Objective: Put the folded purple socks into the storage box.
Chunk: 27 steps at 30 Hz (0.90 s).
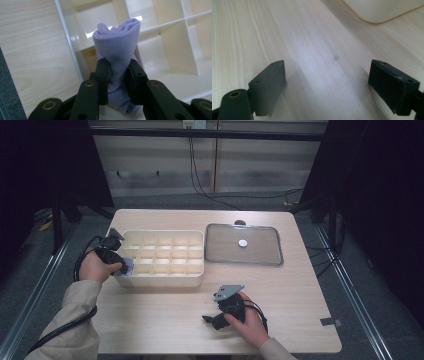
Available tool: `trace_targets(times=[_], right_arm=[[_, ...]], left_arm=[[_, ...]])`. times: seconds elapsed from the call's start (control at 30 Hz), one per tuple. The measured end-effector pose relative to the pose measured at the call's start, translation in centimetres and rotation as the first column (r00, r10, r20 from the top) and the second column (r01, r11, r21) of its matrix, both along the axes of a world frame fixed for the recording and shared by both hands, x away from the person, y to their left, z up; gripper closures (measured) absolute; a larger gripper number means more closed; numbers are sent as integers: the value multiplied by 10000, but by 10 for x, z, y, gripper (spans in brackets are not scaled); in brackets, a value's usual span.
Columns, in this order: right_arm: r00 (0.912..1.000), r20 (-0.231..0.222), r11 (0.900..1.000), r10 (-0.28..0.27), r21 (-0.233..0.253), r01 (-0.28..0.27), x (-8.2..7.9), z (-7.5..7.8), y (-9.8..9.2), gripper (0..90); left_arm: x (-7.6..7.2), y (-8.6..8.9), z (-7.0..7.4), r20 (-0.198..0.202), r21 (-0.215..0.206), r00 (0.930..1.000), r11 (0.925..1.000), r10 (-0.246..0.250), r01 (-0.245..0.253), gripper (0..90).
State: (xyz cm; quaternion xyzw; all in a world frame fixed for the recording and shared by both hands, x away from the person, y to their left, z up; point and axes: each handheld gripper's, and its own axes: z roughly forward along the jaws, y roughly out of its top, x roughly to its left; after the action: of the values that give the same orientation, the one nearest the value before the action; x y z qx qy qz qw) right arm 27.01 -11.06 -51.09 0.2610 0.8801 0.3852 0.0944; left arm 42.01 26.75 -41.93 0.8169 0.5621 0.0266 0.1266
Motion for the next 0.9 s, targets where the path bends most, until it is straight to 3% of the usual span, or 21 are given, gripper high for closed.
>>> trace_targets(times=[0.9], right_arm=[[10000, 21, 10000, 20, -2, -20, 0, 0, 0, 138]], left_arm=[[3, 5, 46, 327, -73, 9994, 9999, 77, -75, 713]])
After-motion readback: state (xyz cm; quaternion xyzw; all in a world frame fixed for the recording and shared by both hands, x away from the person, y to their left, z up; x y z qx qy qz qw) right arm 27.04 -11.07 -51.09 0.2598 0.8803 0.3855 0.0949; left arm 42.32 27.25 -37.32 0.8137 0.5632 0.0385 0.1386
